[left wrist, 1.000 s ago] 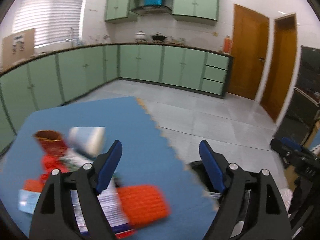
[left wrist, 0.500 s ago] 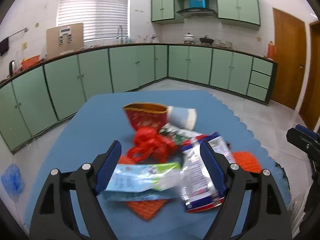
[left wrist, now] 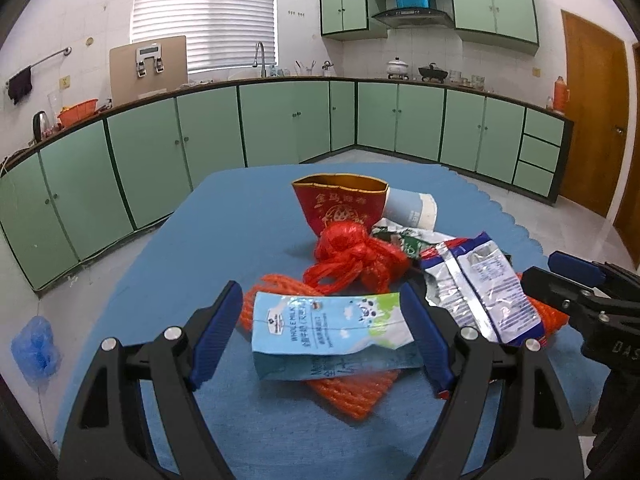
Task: Collect trash
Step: 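Move both tools back over the remaining trash on the table, then grasp the blue-and-white snack bag with the right gripper while the left grasps the orange foam net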
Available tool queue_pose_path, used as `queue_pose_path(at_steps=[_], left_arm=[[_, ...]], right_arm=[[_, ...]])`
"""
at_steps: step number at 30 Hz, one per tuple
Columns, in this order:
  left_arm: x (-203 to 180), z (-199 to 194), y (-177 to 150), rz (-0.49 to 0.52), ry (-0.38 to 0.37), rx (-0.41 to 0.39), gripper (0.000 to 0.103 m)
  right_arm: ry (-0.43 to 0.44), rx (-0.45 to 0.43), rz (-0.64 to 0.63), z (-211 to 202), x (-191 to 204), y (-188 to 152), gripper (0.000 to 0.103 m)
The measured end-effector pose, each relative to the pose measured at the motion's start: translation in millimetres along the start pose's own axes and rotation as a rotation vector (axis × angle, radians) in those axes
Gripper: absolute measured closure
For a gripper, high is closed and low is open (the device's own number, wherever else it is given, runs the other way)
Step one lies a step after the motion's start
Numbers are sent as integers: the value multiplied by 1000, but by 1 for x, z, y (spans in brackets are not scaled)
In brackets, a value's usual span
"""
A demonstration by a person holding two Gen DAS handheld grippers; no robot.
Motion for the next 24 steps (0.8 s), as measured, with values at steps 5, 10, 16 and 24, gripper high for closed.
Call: queue_pose_path(at_steps=[5, 10, 16, 24], left_arm=[[4, 6, -5, -4, 8, 14, 25], [9, 8, -6, 2, 24, 11, 25], [16, 7, -5, -9, 37, 7, 25], [15, 9, -5, -17, 28, 15, 24]], right_arm=[[29, 20, 16, 9, 3, -5, 46], [71, 39, 17, 16, 6, -8, 52], [130, 66, 51, 26, 11, -15, 61], [154, 67, 49, 21, 13, -12, 81]])
Point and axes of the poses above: each gripper's, at about its wrist camera, not at the fingertips, and z roughly the way its jaws point, x to its left, y to its top, the point moved 10 cm from there along z, roughly the way its jaws point, and after that the axes turned 15 degrees about -z, right-handed, at the moved point
